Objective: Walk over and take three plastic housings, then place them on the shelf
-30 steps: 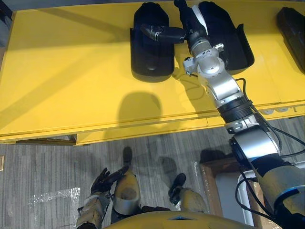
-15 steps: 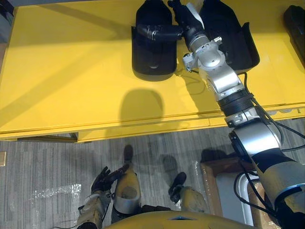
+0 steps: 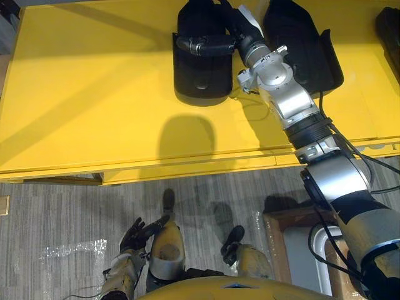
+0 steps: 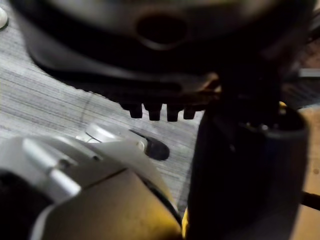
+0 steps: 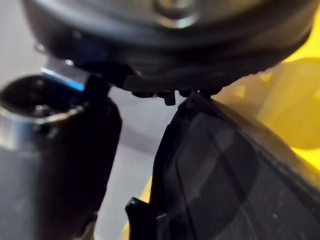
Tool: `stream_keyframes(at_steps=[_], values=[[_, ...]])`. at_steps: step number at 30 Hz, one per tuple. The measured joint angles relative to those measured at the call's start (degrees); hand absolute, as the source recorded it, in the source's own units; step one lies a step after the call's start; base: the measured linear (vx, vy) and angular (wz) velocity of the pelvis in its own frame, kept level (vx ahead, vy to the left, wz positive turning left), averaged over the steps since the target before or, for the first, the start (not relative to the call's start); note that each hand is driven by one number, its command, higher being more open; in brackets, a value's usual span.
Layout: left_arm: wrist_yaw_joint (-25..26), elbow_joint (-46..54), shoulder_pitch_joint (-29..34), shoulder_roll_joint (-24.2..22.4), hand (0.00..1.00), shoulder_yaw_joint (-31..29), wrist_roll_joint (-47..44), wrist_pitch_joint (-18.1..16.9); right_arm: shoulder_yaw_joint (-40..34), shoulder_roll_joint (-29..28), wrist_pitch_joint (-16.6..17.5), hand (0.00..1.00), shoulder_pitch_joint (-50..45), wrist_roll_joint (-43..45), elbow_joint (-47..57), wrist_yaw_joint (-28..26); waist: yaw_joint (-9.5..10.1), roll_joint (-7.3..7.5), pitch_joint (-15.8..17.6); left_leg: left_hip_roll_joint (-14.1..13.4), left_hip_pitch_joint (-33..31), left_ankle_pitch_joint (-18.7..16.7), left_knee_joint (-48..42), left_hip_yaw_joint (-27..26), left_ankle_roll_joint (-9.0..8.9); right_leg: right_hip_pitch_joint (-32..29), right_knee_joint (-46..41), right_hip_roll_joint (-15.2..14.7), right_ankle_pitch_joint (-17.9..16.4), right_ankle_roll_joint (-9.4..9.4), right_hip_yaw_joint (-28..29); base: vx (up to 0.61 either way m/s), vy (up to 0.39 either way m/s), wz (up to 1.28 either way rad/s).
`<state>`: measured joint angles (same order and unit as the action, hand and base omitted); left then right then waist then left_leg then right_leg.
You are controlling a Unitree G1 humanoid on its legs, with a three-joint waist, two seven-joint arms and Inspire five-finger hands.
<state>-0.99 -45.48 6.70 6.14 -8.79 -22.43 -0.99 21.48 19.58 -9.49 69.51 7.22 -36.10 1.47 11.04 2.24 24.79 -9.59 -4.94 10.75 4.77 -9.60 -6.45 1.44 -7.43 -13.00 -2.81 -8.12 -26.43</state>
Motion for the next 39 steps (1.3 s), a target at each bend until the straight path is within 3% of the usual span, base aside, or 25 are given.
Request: stream_keyframes(at_steps=[11, 17, 23, 27, 29, 32, 33, 34, 37, 39], values=[[0.0, 0.0, 0.0, 0.0, 1.0, 0.2, 0.0, 0.0, 0.5, 0.0, 1.5, 1.0, 1.4, -0.1, -0.3, 0.2, 0.15, -0.09, 0.2, 0.0, -0.1, 0.0, 0.0, 0.2, -0.04, -0.2, -0.6, -0.1, -0.5, -0.01, -0.1, 0.0, 0.0, 0.0], [-0.1, 0.7, -0.5, 0.0, 1.0, 0.4, 0.0, 0.0, 0.6, 0.9, 1.5, 1.0, 3.1, -0.3, -0.3, 0.3, 0.16, -0.38, 2.1, -0.1, -0.6, -0.6, -1.6, 0.5, -0.09, 0.1, -0.7, -0.1, -0.5, -0.01, -0.1, -0.01, -0.002, 0.0], [-0.1, 0.7, -0.5, 0.3, 1.0, 1.0, 0.0, -0.2, 0.6, 1.5, 4.2, 1.0, 3.1, -7.8, 0.4, 2.3, 0.04, -0.34, 2.1, -0.2, -0.6, -0.6, -1.5, 0.2, -0.1, -0.1, -0.6, -0.1, -0.5, -0.04, 0.1, 0.0, -0.004, -0.01], [0.0, 0.6, -0.5, 0.6, 1.0, 1.1, 0.0, -0.4, 0.8, 6.9, 4.5, 1.0, 0.7, -11.3, 14.3, 3.2, -0.57, -0.06, 2.0, -0.2, -0.2, -0.6, -1.3, -0.5, -0.1, -0.2, -0.3, -0.1, -0.3, -0.2, 0.6, 0.0, -0.01, -0.09], [0.1, 0.0, -0.1, 1.1, 1.0, 1.0, 0.1, -0.5, 0.3, 10.0, 4.6, 1.0, -2.7, -11.1, 26.8, 3.3, -1.46, 0.61, 1.6, -0.2, 1.3, -0.6, -0.3, -1.8, -0.11, 0.4, 0.5, 0.1, 0.1, -0.38, 1.7, 0.02, -0.011, -0.26], [0.2, -1.7, 1.2, 3.3, 1.0, 0.7, 0.4, -1.1, -4.9, 14.0, 4.7, 1.0, -12.9, -3.7, 45.2, 3.0, -4.76, 4.07, -1.1, -0.4, 2.6, -1.1, -0.1, -3.6, -0.63, 0.8, 2.0, 0.4, 0.8, -0.46, 3.5, 0.03, -0.013, -0.29], [0.2, -2.3, 1.4, 3.7, 1.0, 0.5, 0.6, -1.2, -6.5, 14.7, 4.7, 1.0, -15.5, -2.3, 47.7, 3.0, -5.38, 4.75, -2.1, -0.5, 2.6, -1.3, 0.0, -4.0, -0.74, 0.7, 2.4, 0.5, 0.9, -0.44, 3.8, 0.05, -0.002, -0.47], [0.2, -3.6, 2.1, 4.4, 1.0, -0.5, 1.2, -1.4, -11.0, 15.5, 4.7, 1.0, -21.9, 1.4, 51.5, 3.3, -6.42, 6.39, -4.4, -0.8, 3.3, -1.8, 0.0, -5.6, -0.86, 0.6, 3.2, 0.9, 1.6, -0.3, 5.4, 0.04, 0.003, -0.43], [0.2, -5.7, 2.8, 5.0, 1.0, -1.0, 4.1, -1.6, -20.5, 15.8, 5.3, 1.0, -35.1, 6.6, 54.0, 5.7, -7.9, 7.49, -8.2, -1.2, 4.6, -2.6, 0.0, -7.9, -1.47, 0.5, 4.5, 1.4, 2.3, -0.19, 7.7, 0.01, -0.003, -0.44], [0.1, -7.7, 3.0, 4.8, 1.0, -1.0, 5.3, -1.7, -26.1, 14.3, 6.7, 1.0, -44.3, 7.4, 54.0, 7.1, -8.89, 6.97, -10.5, -1.4, 5.5, -3.1, 0.1, -9.8, -1.66, 0.0, 4.6, 1.6, 2.5, -0.04, 9.5, 0.0, 0.002, -0.49]])
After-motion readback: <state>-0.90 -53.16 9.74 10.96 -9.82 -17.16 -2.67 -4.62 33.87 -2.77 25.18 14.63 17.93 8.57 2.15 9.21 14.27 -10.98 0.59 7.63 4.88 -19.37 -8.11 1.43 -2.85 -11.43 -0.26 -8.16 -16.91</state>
